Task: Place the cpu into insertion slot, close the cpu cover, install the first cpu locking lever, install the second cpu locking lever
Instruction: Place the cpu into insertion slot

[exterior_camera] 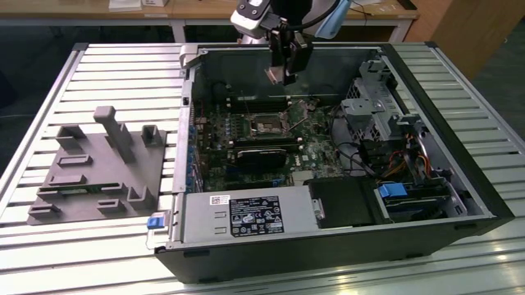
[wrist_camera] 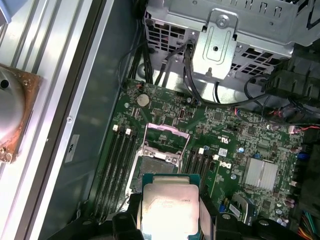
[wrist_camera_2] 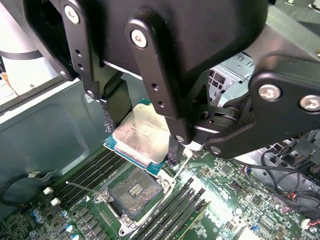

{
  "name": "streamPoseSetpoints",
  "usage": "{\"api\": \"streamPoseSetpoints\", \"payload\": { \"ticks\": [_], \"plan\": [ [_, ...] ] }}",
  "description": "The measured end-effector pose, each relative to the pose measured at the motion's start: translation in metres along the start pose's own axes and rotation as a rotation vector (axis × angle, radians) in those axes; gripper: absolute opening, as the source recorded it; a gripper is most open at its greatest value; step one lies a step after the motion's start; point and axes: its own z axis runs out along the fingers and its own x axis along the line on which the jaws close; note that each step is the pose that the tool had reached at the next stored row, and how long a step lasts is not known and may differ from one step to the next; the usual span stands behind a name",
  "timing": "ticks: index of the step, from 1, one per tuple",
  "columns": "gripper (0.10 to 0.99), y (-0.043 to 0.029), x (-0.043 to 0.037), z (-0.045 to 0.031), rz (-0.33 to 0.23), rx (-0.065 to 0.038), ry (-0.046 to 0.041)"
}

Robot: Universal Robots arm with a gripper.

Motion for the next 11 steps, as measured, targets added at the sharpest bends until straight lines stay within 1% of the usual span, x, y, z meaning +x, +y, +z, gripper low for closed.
{"api": "streamPoseSetpoints", "payload": {
  "ticks": [11],
  "plan": [
    [0.541, -0.0004, 0.0, 0.0029, 0.005, 0.0, -0.0005]
  ]
}}
